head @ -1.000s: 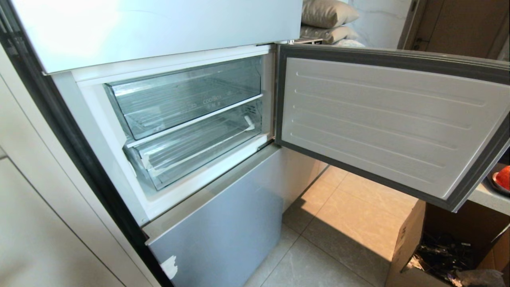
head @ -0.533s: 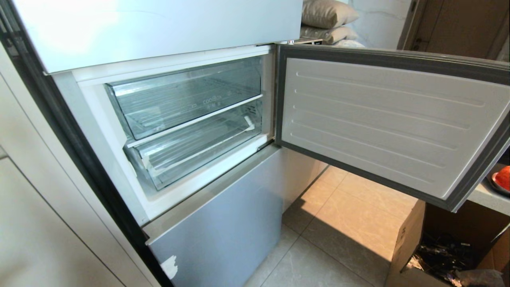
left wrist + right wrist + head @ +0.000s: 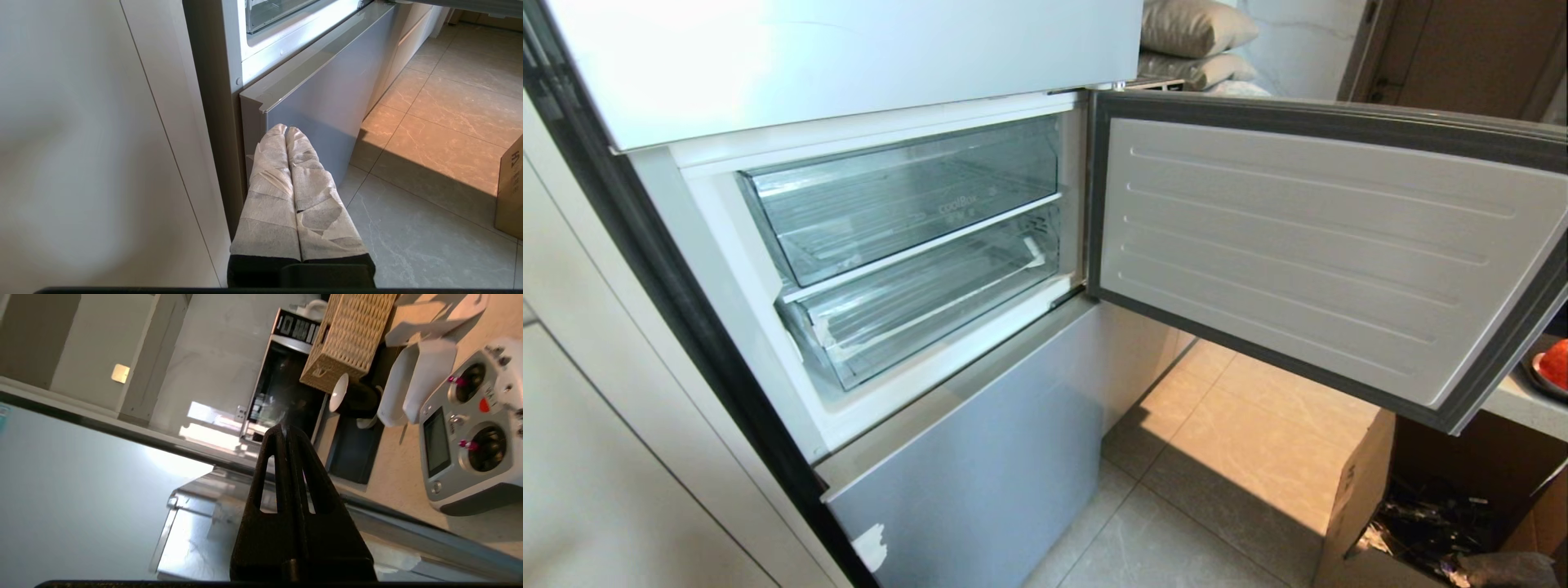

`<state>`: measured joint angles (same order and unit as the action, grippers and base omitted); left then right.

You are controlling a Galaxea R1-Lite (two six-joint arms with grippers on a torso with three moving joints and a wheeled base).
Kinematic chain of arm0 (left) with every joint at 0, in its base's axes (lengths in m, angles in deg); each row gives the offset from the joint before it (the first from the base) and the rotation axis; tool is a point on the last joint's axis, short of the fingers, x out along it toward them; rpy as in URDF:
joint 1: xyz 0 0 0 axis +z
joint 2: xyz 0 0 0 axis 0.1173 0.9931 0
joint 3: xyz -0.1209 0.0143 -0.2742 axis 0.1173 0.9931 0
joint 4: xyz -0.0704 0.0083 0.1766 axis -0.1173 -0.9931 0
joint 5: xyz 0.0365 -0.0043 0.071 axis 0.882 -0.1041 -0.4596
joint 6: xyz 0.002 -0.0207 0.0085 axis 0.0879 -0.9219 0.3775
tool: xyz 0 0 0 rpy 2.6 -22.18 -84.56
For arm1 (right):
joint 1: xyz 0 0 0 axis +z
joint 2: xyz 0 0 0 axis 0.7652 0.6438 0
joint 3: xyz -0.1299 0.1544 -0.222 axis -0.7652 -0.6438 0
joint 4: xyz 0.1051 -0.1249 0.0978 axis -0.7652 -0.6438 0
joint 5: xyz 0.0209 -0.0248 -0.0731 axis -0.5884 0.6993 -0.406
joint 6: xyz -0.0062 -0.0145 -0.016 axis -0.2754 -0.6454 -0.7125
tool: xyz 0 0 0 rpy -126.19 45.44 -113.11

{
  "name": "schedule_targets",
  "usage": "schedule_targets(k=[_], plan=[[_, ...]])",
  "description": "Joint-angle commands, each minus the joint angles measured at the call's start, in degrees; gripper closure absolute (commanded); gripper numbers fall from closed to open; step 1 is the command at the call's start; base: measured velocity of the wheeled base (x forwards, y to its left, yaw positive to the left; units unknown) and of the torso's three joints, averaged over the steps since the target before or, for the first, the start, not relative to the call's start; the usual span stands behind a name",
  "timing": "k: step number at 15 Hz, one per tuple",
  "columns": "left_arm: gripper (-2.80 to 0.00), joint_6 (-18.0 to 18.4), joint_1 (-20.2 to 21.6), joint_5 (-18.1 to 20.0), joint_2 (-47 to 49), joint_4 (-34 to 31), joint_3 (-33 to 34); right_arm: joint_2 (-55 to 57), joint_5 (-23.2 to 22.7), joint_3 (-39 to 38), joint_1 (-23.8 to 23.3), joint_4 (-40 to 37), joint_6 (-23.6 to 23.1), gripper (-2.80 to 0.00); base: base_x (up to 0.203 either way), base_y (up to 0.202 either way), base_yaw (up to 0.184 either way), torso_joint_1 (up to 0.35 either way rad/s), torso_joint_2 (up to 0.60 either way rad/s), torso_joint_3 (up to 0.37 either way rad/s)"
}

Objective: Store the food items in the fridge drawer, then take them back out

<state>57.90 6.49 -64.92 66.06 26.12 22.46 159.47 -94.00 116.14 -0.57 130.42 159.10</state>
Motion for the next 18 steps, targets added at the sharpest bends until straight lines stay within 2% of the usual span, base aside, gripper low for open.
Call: schedule_targets(k=[1,2,4,7,11,13,15,17,18], plan=[[0.00,0.0,0.0,0.0,0.0,0.0,0.0,4.7,-0.5,2.2,2.3,0.5,3.4,0.00,0.000,0.000,0.000,0.000,0.00,0.000],[0.00,0.0,0.0,0.0,0.1,0.0,0.0,5.2,-0.9,2.8,3.7,0.6,3.9,0.00,0.000,0.000,0.000,0.000,0.00,0.000],[0.00,0.0,0.0,-0.1,0.0,0.0,0.0,5.6,-5.1,3.2,5.3,0.5,4.3,0.00,0.000,0.000,0.000,0.000,0.00,0.000],[0.00,0.0,0.0,0.0,0.1,0.0,0.0,4.3,-8.1,2.8,6.8,0.5,8.5,0.00,0.000,0.000,0.000,0.000,0.00,0.000],[0.00,0.0,0.0,0.0,0.0,0.0,0.0,-4.4,-15.6,-5.5,6.8,0.5,9.2,0.00,0.000,0.000,0.000,0.000,0.00,0.000],[0.00,0.0,0.0,0.0,0.0,0.0,0.0,-10.4,-19.1,-11.8,6.7,0.6,9.2,0.00,0.000,0.000,0.000,0.000,0.00,0.000],[0.00,0.0,0.0,0.0,0.1,0.0,0.0,-17.5,-20.4,-15.7,5.5,0.7,9.2,0.00,0.000,0.000,0.000,0.000,0.00,0.000],[0.00,0.0,0.0,0.0,0.1,0.0,0.0,-22.7,-20.7,-14.3,3.2,0.7,10.0,0.00,0.000,0.000,0.000,0.000,0.00,0.000],[0.00,0.0,0.0,0.0,0.0,0.0,0.0,-23.7,-20.4,-10.4,1.9,0.7,11.8,0.00,0.000,0.000,0.000,0.000,0.00,0.000]])
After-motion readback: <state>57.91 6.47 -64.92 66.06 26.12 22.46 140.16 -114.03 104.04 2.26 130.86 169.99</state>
